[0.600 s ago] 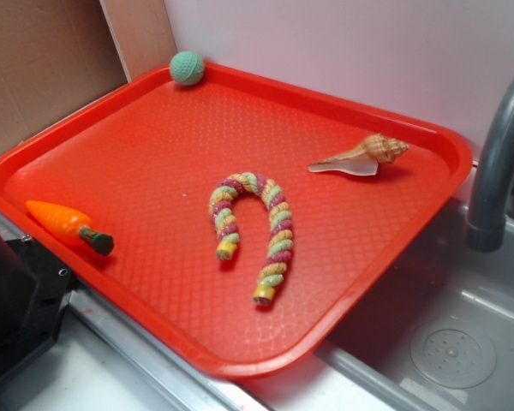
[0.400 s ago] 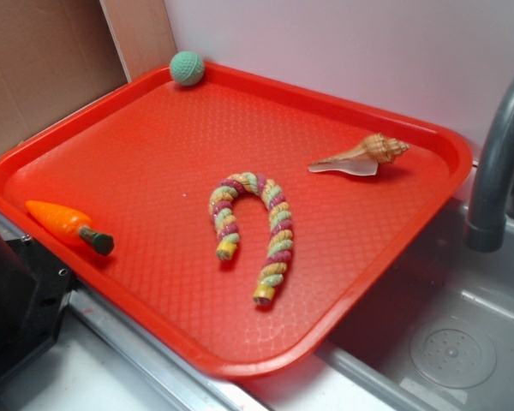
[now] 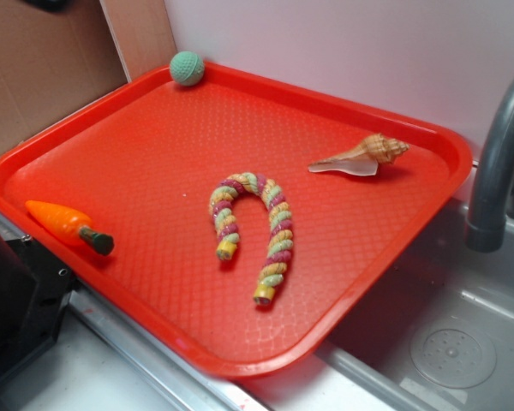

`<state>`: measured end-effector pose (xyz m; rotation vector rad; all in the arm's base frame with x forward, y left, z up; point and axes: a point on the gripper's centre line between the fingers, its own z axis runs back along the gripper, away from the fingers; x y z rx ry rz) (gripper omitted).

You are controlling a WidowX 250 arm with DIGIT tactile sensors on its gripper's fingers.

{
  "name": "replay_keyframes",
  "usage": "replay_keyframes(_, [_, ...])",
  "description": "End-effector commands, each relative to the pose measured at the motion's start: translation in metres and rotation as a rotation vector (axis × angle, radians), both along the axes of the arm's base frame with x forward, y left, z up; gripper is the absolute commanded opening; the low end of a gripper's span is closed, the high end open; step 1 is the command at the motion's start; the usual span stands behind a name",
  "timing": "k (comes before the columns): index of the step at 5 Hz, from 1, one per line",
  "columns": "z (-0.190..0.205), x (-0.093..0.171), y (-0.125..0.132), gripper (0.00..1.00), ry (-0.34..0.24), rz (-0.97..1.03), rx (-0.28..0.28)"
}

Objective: Grab the shell.

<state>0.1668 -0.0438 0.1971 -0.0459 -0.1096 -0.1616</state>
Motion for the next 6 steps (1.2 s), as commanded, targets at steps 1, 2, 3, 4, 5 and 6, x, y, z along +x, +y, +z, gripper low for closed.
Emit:
replay_keyframes(1, [-0.014, 0.047, -0.030, 1.00, -0.089, -0.161, 0.005])
replay_keyframes(2, [-0.014, 0.047, -0.030, 1.00, -0.089, -0.161, 0.005])
replay_keyframes(3, [-0.014, 0.047, -0.030, 1.00, -0.089, -0.161, 0.005])
replay_keyframes(4, [-0.033, 0.073, -0.046, 1.00, -0.140, -0.247, -0.016])
replay_keyframes(5, [-0.058, 0.098, -0.055, 1.00, -0.155, -0.276, 0.010])
replay_keyframes(6, [-0.083, 0.123, -0.058, 1.00, -0.141, -0.290, 0.035])
